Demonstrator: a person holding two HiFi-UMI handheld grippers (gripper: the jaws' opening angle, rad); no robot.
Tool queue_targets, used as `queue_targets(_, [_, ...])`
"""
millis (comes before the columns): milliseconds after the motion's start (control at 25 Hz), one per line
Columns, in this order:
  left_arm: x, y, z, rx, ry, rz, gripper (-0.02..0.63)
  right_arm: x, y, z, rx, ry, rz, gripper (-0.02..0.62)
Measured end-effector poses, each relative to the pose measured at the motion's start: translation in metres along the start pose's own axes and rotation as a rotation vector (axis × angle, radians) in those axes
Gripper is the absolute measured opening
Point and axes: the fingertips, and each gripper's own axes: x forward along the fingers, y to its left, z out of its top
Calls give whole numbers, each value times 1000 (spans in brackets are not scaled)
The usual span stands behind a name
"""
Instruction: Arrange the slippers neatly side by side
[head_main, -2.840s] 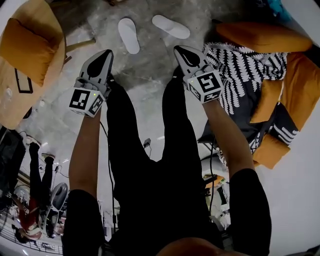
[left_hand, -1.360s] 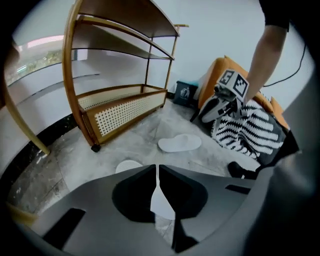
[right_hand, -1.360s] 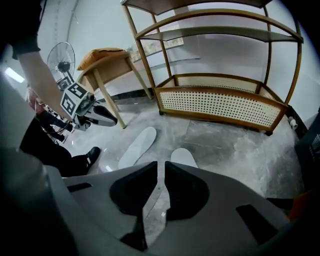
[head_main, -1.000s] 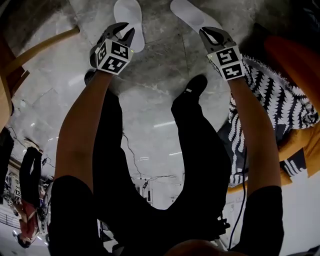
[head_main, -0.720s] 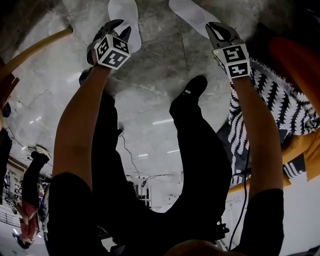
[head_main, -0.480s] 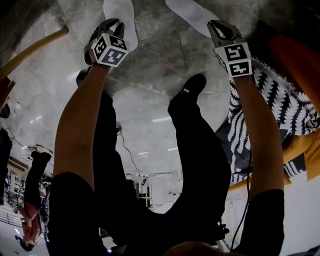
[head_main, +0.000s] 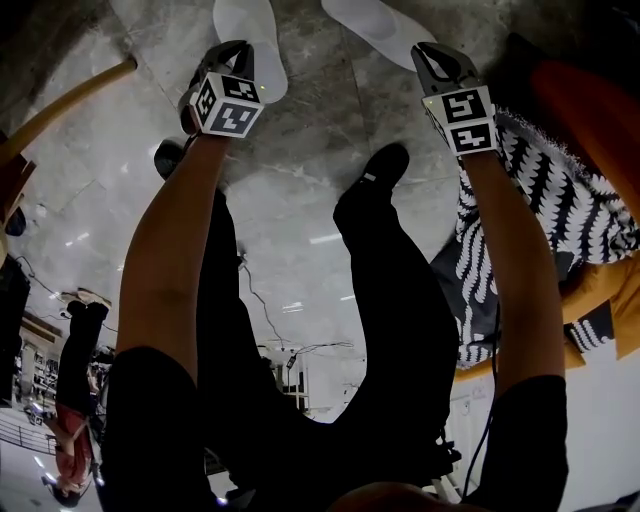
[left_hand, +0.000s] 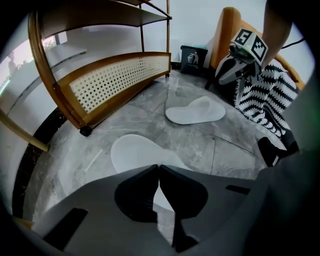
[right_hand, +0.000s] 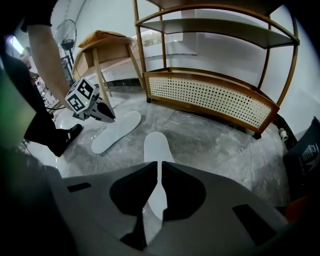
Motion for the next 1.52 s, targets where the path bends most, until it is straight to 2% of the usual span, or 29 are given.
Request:
queue_targets(160, [1, -19, 13, -3, -16, -21, 23, -2, 8, 4, -31, -9, 33, 41])
queue_targets(400, [5, -50, 26, -171, -29, -30, 23, -3, 0, 5, -23, -10, 31, 41])
queue_targets(560, [12, -71, 32, -167, -32, -51, 23, -5, -2, 4, -23, -15, 32, 41])
queue_targets(680, [17, -83, 30, -115, -24, -63, 23, -4, -5, -3, -13, 2, 20, 41])
queue_targets(840, [21, -84, 23, -95, -12, -59, 23, -3, -5, -7, 11, 4, 17, 41])
queue_targets(1040, [20, -87, 17, -70, 0, -84, 46, -2, 4, -10, -26, 29, 41, 41])
queue_targets(1120, [20, -87, 15, -75, 2, -96, 86, -1, 4, -5, -30, 35, 39, 41])
queue_targets(1200, [19, -86, 14, -93, 2, -103, 97, 0, 5, 1, -32, 35, 38, 41])
queue_targets(1400, [20, -92, 16, -125, -10, -119, 45, -1, 9, 12, -56, 30, 49, 41])
queue_targets(1520, [21, -91, 20, -189, -19, -124, 38, 0, 7, 19, -60, 24, 44, 41])
